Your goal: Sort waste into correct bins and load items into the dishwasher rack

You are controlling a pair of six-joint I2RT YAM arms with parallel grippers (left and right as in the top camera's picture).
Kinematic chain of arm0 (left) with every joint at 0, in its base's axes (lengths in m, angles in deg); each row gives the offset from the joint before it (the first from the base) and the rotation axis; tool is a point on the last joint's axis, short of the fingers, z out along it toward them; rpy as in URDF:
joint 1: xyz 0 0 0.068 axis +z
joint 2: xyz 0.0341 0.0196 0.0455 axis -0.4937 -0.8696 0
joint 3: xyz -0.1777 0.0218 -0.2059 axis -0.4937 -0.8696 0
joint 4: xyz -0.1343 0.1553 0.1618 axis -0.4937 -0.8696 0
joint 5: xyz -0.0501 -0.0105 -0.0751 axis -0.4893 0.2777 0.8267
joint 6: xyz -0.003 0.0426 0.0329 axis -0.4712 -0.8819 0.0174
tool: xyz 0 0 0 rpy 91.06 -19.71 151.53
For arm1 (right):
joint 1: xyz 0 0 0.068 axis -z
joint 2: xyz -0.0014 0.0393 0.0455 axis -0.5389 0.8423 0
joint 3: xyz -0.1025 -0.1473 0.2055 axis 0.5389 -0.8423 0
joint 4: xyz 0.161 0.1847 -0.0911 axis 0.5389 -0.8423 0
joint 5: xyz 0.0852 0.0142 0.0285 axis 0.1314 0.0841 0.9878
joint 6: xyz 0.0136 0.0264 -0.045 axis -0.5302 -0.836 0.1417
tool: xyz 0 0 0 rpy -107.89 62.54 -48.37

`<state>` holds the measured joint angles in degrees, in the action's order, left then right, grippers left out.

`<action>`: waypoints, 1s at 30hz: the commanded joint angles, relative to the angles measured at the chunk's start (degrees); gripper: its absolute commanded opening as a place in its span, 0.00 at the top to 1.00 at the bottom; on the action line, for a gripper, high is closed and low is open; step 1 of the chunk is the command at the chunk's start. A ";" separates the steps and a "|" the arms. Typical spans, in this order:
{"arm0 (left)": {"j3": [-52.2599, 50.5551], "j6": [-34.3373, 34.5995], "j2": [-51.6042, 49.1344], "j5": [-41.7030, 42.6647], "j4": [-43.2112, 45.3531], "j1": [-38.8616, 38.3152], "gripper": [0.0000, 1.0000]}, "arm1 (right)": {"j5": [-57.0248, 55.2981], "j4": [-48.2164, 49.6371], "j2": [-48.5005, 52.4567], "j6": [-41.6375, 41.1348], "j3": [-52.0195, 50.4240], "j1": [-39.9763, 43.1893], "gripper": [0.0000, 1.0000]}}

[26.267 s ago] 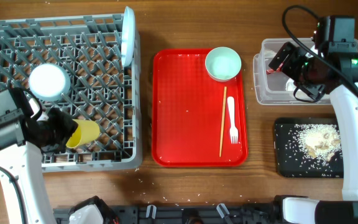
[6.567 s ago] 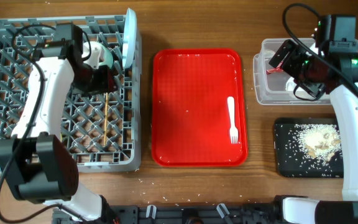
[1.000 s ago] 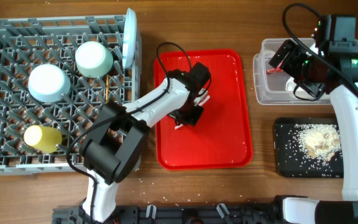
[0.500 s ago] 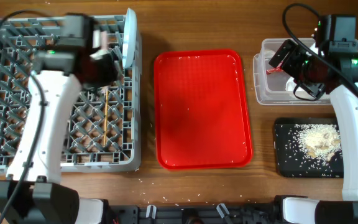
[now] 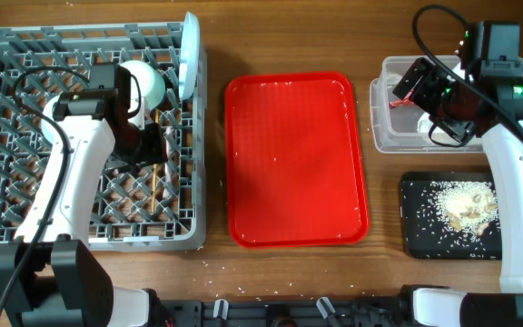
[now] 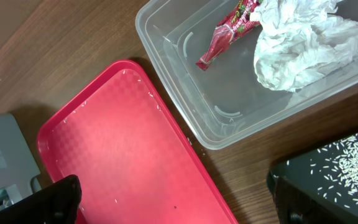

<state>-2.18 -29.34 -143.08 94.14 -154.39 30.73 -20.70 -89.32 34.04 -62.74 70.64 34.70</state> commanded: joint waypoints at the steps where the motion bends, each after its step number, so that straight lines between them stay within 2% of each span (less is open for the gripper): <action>1: -0.26 1.64 -0.20 0.72 0.11 0.26 0.13 | 0.26 0.13 -0.20 0.94 0.81 0.02 0.00; 4: 0.96 2.80 0.17 2.93 -0.70 0.26 0.10 | 0.26 0.13 -0.20 0.98 0.81 0.02 0.00; 7: 4.26 2.80 2.86 11.65 -1.97 0.24 0.05 | 0.26 0.13 -0.20 0.96 0.81 0.02 0.00; 8: 4.81 2.82 4.50 14.84 -1.66 0.24 0.00 | 0.26 0.13 -0.20 0.96 0.81 0.02 0.00; 12: 4.96 3.06 10.80 24.76 -0.68 0.20 0.00 | 0.26 0.13 -0.20 0.96 0.81 0.02 0.00; 15: 4.96 4.44 12.35 30.73 -4.85 0.20 0.00 | 0.26 0.13 -0.20 0.94 0.81 0.02 0.00; 19: 4.96 3.98 12.85 30.47 -12.41 0.20 0.03 | 0.26 0.13 -0.20 0.96 0.81 0.02 0.00; 24: 4.96 4.00 18.62 30.01 -15.80 0.20 0.03 | 0.26 0.13 -0.20 0.96 0.81 0.02 0.00; 28: 4.96 5.22 27.19 22.53 -21.11 0.22 0.00 | 0.26 0.13 -0.20 0.96 0.81 0.02 0.00; 30: 4.96 8.63 31.08 18.16 -22.84 0.22 0.00 | 0.26 0.13 -0.20 0.96 0.81 0.02 0.00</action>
<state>2.15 -24.43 -115.87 118.59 -176.03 30.73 -20.70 -89.32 34.04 -62.74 70.64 34.70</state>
